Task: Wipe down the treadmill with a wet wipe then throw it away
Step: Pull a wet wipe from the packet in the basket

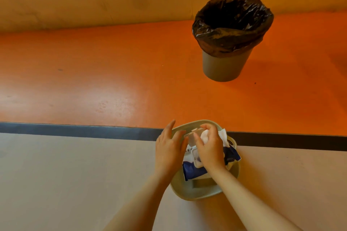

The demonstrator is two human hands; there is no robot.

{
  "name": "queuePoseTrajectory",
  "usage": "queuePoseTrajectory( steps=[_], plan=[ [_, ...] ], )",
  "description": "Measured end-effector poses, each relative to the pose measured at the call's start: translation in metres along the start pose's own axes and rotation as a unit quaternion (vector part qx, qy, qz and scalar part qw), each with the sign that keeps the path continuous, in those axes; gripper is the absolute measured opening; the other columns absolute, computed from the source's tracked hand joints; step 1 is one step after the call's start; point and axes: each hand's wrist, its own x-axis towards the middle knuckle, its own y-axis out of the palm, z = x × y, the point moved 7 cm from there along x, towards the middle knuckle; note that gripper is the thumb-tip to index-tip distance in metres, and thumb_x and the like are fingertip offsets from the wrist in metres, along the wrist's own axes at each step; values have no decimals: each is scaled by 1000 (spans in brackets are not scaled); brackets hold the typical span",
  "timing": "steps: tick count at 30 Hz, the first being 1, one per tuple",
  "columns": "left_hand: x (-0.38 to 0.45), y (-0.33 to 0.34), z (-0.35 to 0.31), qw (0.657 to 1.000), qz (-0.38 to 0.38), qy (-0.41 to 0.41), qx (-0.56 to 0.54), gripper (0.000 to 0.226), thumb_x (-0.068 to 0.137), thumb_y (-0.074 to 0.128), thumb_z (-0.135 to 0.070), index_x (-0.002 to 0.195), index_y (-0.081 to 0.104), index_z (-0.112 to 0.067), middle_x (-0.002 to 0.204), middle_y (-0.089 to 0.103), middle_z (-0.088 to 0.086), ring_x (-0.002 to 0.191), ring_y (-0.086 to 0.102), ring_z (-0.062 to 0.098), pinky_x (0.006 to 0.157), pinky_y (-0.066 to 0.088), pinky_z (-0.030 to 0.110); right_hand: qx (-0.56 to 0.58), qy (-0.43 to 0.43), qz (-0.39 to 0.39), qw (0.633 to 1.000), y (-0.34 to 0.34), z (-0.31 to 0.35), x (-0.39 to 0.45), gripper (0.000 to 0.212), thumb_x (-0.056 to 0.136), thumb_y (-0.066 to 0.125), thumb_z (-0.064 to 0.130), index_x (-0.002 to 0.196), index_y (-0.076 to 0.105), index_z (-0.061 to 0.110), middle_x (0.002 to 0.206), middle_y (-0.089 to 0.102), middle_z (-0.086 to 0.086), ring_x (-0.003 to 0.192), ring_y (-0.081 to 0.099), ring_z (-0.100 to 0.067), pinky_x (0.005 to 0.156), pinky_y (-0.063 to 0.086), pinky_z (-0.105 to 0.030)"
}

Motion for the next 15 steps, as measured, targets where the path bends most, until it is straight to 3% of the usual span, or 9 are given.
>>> queuePoseTrajectory(
  steps=[2, 6, 15],
  plan=[
    [6, -2, -1, 1000, 1, 1, 7, 16, 90, 67, -24, 105, 70, -18, 145, 47, 13, 117, 56, 38, 91, 49, 52, 9, -11, -15, 1000, -5, 4, 3, 23, 94, 62, 17, 115, 51, 18, 97, 51, 22, 88, 51, 8, 75, 36, 1],
    [8, -2, -4, 999, 15, -18, 30, 17, 91, 66, -22, 107, 70, -17, 145, 47, 12, 121, 53, 38, 97, 44, 51, 6, -45, -50, 998, -9, 11, 6, 30, 97, 56, 12, 127, 53, 9, 106, 54, 6, 95, 51, 1, 80, 36, 1],
    [-7, 1, -3, 999, 11, -12, 44, 26, 88, 71, -21, 114, 69, -18, 141, 53, 12, 123, 54, 36, 99, 44, 50, 21, -71, -68, 995, -8, 14, 3, 34, 99, 51, 14, 133, 48, 14, 112, 58, 5, 100, 57, -7, 79, 43, -1]
  ],
)
